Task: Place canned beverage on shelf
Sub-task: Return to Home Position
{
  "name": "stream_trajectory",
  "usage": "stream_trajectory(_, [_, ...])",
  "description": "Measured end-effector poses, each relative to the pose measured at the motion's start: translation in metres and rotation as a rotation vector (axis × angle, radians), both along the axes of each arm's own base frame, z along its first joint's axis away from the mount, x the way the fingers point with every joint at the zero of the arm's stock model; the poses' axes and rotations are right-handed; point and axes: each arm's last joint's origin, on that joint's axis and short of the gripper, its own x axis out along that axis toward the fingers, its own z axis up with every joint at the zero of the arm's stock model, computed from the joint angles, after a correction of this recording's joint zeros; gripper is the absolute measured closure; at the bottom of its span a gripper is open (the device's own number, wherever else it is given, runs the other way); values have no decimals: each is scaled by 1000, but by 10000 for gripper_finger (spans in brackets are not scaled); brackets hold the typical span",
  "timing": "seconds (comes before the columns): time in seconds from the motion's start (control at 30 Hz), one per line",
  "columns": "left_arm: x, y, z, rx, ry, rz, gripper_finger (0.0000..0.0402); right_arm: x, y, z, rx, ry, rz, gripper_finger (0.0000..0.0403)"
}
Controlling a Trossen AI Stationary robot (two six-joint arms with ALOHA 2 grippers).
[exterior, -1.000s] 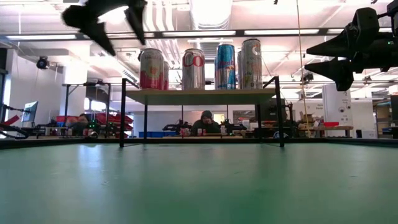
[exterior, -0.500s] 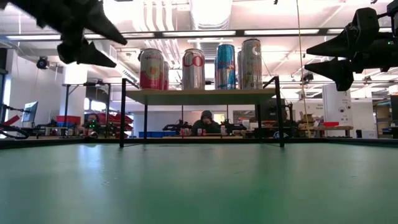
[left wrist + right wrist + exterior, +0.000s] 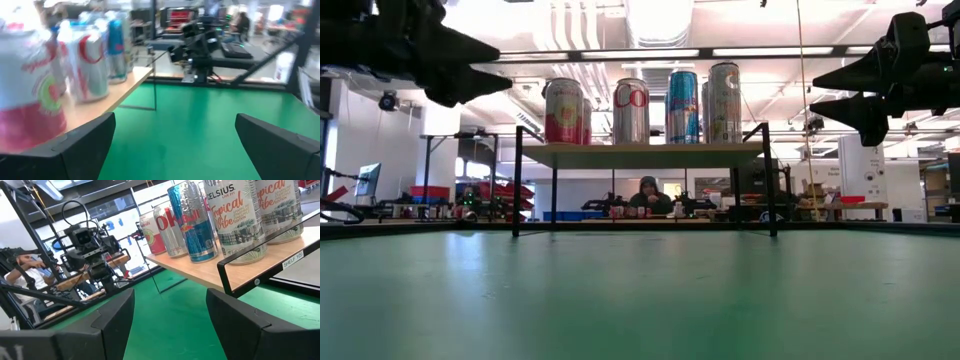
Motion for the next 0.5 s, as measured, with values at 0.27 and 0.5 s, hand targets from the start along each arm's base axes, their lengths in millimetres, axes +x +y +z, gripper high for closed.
stream_trajectory(0.27, [-2, 18, 0, 33, -9, -77, 2, 0, 0, 0, 0, 0, 0, 165])
stream_trajectory(0.5, [-2, 35, -2, 23, 7, -173, 2, 0, 0, 0, 0, 0, 0, 165])
